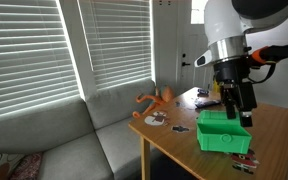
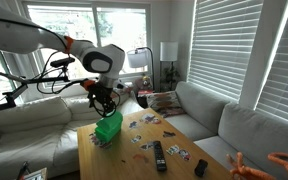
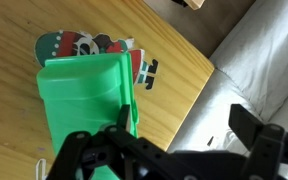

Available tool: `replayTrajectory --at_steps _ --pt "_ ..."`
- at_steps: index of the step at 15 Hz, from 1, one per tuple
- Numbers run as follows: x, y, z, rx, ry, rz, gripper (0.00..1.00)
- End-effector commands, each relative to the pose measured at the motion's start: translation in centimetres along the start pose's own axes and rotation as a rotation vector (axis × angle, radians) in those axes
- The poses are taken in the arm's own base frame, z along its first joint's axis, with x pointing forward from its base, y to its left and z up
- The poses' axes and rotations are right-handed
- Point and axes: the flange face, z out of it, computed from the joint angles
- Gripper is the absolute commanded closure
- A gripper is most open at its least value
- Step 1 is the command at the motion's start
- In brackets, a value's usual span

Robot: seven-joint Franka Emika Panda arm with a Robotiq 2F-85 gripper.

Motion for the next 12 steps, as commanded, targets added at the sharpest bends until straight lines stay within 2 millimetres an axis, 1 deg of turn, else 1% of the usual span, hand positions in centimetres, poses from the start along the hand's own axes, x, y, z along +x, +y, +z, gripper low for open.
replayTrajectory --at_steps 1,12 --pt "0.4 -0.1 1.1 0.005 -0.036 0.023 0.0" --pt "1.4 0.4 2.8 0.021 -0.075 0.075 0.0"
